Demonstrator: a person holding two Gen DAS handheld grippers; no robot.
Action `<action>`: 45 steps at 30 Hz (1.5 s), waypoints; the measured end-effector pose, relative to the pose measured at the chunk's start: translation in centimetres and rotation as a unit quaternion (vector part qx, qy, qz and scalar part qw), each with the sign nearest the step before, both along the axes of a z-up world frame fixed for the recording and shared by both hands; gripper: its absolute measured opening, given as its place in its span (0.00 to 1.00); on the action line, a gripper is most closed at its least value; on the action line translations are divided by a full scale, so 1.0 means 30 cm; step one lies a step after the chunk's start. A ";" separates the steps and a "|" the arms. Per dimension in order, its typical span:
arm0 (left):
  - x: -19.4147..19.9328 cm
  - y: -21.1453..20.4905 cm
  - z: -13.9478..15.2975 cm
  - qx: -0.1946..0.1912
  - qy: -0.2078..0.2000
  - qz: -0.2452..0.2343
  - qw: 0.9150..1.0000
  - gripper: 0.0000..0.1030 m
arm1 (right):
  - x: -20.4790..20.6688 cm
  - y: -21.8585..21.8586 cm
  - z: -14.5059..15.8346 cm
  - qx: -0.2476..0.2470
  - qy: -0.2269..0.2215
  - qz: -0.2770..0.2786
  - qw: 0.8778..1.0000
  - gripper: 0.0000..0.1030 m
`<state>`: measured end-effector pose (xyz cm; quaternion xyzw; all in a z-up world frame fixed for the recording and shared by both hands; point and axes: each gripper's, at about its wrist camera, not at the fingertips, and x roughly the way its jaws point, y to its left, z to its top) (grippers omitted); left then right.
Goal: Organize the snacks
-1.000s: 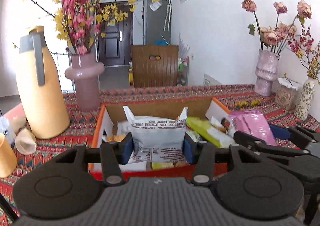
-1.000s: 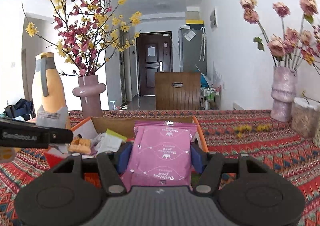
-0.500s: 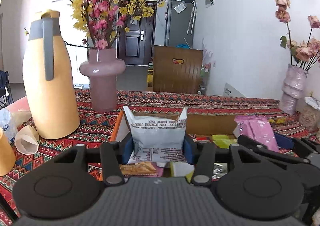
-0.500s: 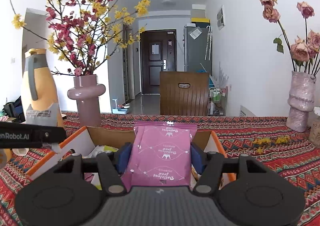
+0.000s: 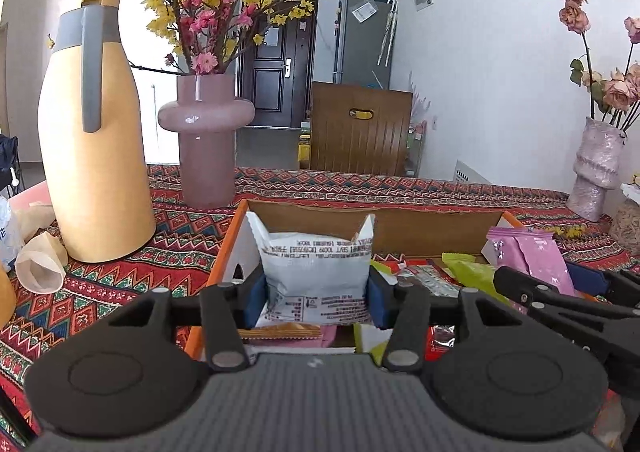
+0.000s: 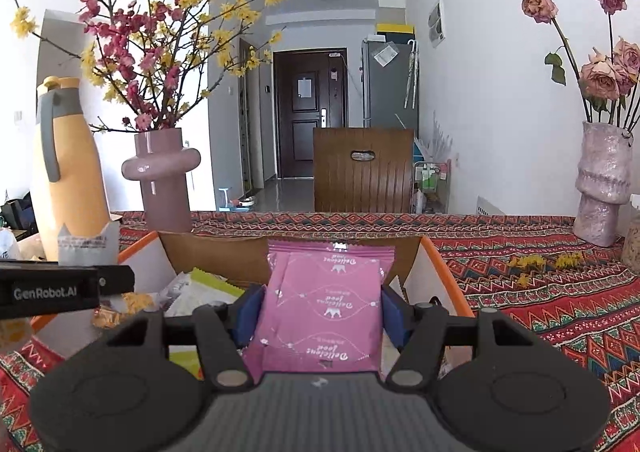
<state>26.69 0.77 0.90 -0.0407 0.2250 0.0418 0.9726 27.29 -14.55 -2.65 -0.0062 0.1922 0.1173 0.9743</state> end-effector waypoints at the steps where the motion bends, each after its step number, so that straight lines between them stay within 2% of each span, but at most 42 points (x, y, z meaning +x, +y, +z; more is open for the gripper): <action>1: 0.000 0.001 0.000 -0.001 -0.001 0.000 1.000 0.50 | 0.000 -0.001 0.000 0.000 0.000 -0.001 1.000 0.59; 4: -0.013 0.012 0.005 -0.012 -0.012 0.003 1.000 0.57 | 0.000 -0.002 0.001 0.000 0.002 -0.002 1.000 0.59; 7: -0.033 0.027 0.017 -0.023 -0.029 0.010 0.999 0.80 | -0.004 -0.009 0.000 0.003 0.001 -0.007 1.000 0.64; 9: -0.045 0.029 0.024 -0.025 -0.043 0.016 0.999 0.98 | -0.005 -0.012 0.005 0.007 -0.003 -0.014 1.000 0.95; 10: -0.051 0.028 0.027 -0.025 -0.048 0.018 0.998 1.00 | -0.010 -0.017 0.007 0.010 -0.008 -0.017 1.000 0.99; 21: -0.050 0.028 0.028 -0.022 -0.043 0.026 0.998 1.00 | -0.019 -0.027 0.011 0.015 -0.015 -0.025 0.999 1.00; 25: -0.070 0.023 0.055 -0.019 -0.047 0.031 0.998 1.00 | -0.025 -0.029 0.019 0.016 -0.020 -0.026 0.999 1.00; 34: -0.250 0.021 0.180 -0.021 -0.088 0.009 0.996 1.00 | -0.136 -0.055 0.101 0.022 -0.040 -0.023 0.999 1.00; 40: -0.382 0.021 0.195 -0.022 -0.100 -0.005 0.995 1.00 | -0.279 -0.089 0.144 0.036 -0.055 0.003 0.998 1.00; 45: -0.472 0.025 0.171 -0.023 -0.092 -0.011 0.995 1.00 | -0.391 -0.122 0.162 0.044 -0.061 0.008 0.997 1.00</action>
